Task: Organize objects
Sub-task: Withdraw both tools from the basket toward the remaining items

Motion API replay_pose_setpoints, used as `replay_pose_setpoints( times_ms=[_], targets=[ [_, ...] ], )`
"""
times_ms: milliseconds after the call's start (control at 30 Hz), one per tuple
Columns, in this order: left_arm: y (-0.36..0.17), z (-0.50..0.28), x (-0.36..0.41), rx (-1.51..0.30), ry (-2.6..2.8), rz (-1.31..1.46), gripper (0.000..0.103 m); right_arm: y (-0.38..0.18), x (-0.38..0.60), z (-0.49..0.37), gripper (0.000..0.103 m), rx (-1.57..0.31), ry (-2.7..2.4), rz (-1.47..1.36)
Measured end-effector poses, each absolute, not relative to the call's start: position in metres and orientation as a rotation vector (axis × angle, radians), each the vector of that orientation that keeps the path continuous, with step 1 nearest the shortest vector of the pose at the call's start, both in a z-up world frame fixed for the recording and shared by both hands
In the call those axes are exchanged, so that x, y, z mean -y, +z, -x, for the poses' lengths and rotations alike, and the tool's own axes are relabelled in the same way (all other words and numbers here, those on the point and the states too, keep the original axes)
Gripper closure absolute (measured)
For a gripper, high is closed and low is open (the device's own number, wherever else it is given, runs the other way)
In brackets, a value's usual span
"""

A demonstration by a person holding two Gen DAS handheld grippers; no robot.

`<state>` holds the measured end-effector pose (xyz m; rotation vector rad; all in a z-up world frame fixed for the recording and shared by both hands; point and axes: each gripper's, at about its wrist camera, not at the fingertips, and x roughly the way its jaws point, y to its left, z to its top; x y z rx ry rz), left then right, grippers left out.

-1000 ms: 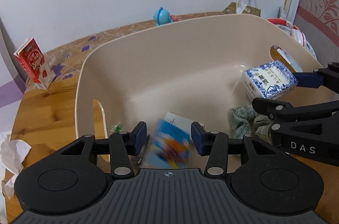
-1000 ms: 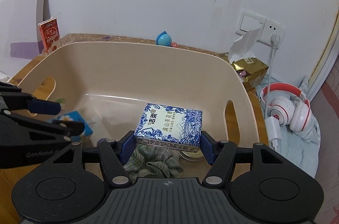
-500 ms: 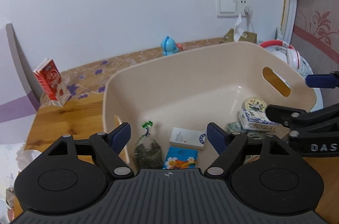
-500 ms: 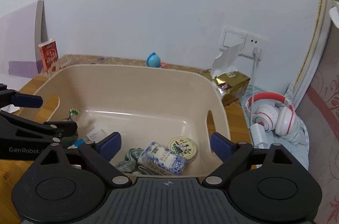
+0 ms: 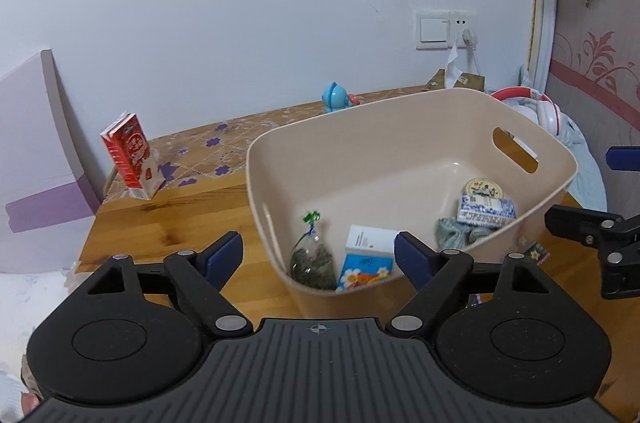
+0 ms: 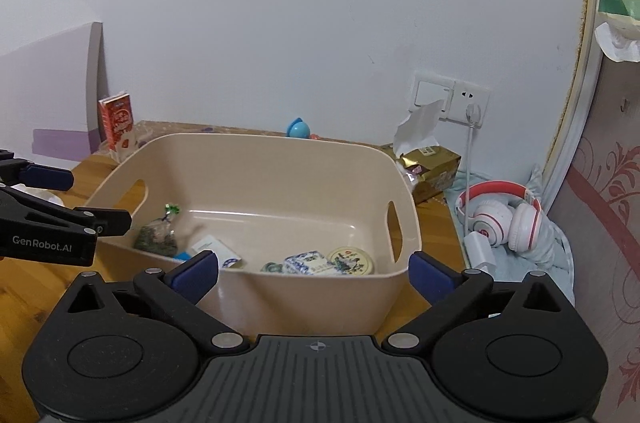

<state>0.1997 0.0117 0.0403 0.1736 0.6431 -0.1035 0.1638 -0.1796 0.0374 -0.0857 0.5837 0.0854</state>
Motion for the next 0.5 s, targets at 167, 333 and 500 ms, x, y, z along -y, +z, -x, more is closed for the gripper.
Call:
replay_pose_setpoints(
  times_ms=[167, 333, 500],
  targets=[
    [0.039, -0.183, -0.020, -0.636, -0.118, -0.182, 0.018, 0.032, 0.175, -0.151, 0.000, -0.589, 0.092, 0.090],
    [0.032, -0.168, -0.025, -0.643, -0.145, -0.194, 0.017, 0.016, 0.171, -0.145, 0.000, -0.632, 0.101, 0.107],
    [0.017, -0.161, -0.028, -0.667, -0.169, -0.203, 0.017, 0.002, 0.166, -0.139, 0.000, -0.662, 0.113, 0.104]
  ],
)
